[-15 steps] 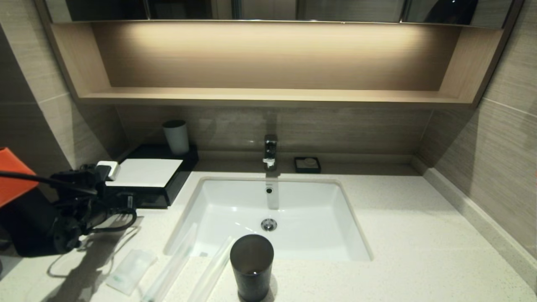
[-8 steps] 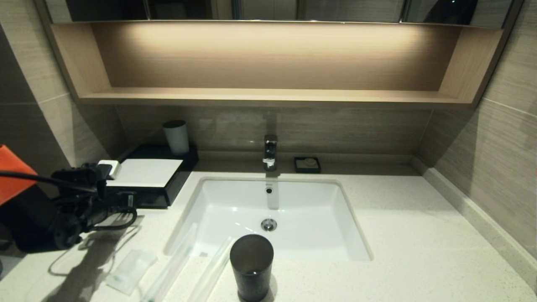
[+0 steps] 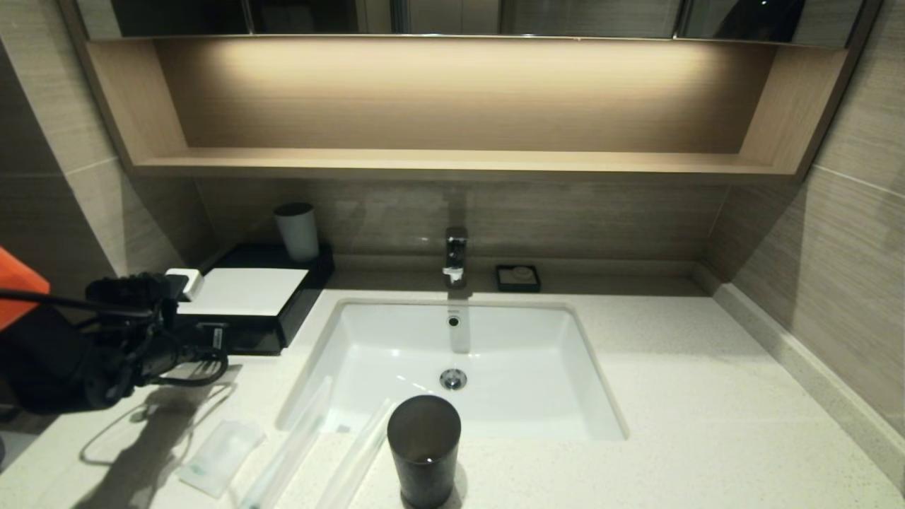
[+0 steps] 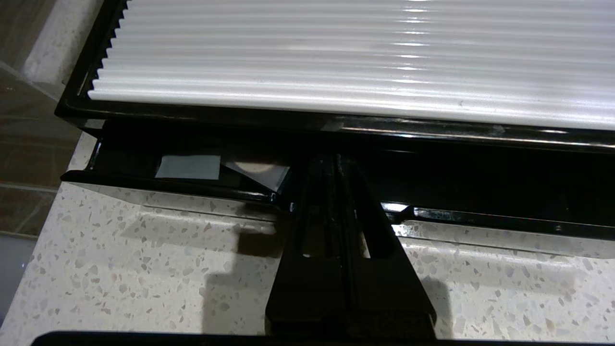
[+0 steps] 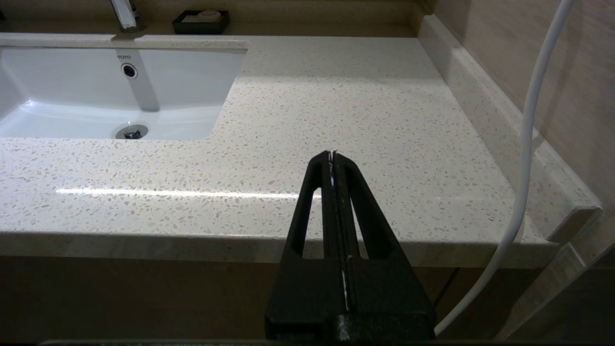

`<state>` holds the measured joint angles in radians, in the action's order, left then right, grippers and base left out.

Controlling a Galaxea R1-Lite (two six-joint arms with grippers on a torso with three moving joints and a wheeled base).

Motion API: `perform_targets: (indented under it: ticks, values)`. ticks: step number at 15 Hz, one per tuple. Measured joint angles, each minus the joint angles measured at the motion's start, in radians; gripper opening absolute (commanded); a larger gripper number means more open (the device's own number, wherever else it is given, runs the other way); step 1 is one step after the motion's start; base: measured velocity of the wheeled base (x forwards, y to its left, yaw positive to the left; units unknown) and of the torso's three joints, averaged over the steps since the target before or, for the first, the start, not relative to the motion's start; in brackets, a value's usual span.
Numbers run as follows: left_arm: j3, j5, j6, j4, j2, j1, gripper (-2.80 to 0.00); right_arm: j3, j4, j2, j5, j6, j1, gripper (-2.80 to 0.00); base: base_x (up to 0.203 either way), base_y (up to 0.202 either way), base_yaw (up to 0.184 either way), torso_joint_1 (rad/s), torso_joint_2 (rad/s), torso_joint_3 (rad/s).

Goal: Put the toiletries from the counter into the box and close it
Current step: Open the drawer

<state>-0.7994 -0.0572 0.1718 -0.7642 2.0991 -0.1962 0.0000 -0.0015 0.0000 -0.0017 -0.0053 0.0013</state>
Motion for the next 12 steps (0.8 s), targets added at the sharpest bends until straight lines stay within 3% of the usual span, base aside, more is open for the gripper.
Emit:
perform_targets:
  ticks: [4, 12]
  values:
    - [-0.024, 0.000, 0.000, 0.127, -0.030, 0.000, -2.80, 0.000, 0.000, 0.000, 0.000, 0.000, 0.000, -2.80, 0.000, 0.000, 0.000, 0.000, 0.00, 0.000]
    - [-0.038, 0.020, 0.001, 0.190, -0.048, 0.000, -2.80, 0.000, 0.000, 0.000, 0.000, 0.000, 0.000, -2.80, 0.000, 0.000, 0.000, 0.000, 0.00, 0.000]
